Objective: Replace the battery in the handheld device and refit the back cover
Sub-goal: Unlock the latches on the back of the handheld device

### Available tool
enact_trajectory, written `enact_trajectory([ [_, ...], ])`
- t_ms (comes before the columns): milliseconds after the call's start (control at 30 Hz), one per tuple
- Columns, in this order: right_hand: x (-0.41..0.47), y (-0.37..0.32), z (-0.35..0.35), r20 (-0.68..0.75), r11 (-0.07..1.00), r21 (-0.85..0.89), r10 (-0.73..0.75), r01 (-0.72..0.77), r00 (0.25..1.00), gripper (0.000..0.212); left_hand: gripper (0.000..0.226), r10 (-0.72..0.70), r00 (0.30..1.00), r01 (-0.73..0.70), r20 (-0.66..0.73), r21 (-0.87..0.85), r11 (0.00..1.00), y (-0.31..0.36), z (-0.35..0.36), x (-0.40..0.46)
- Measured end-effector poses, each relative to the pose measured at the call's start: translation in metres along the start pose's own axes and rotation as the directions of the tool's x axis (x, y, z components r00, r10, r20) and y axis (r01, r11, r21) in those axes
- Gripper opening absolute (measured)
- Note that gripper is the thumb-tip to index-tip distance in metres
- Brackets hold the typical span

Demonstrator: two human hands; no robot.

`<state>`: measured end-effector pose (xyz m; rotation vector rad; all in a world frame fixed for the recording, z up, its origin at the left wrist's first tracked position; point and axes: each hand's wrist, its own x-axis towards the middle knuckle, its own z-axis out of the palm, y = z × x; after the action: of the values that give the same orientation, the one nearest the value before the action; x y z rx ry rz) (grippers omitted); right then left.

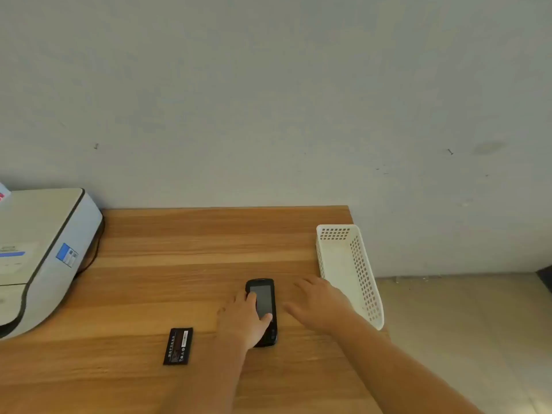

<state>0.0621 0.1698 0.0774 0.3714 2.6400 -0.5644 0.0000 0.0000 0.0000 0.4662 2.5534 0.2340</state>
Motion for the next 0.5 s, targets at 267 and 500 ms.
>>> enact_trajectory([
  [267,0.006,0.015,0.005,-0.076,1.0,-0.031,0.002,-0.004,0.997,0.067,0.075,-0.073,0.992,0.091,-0.103,0.176,0.98,0.038,0.023,0.011],
  [500,0.006,0.021,0.011,-0.092,0.999,-0.048,-0.018,0.014,0.996,0.063,0.09,-0.126,0.983,0.153,-0.135,0.213,0.965,0.051,0.038,0.017],
])
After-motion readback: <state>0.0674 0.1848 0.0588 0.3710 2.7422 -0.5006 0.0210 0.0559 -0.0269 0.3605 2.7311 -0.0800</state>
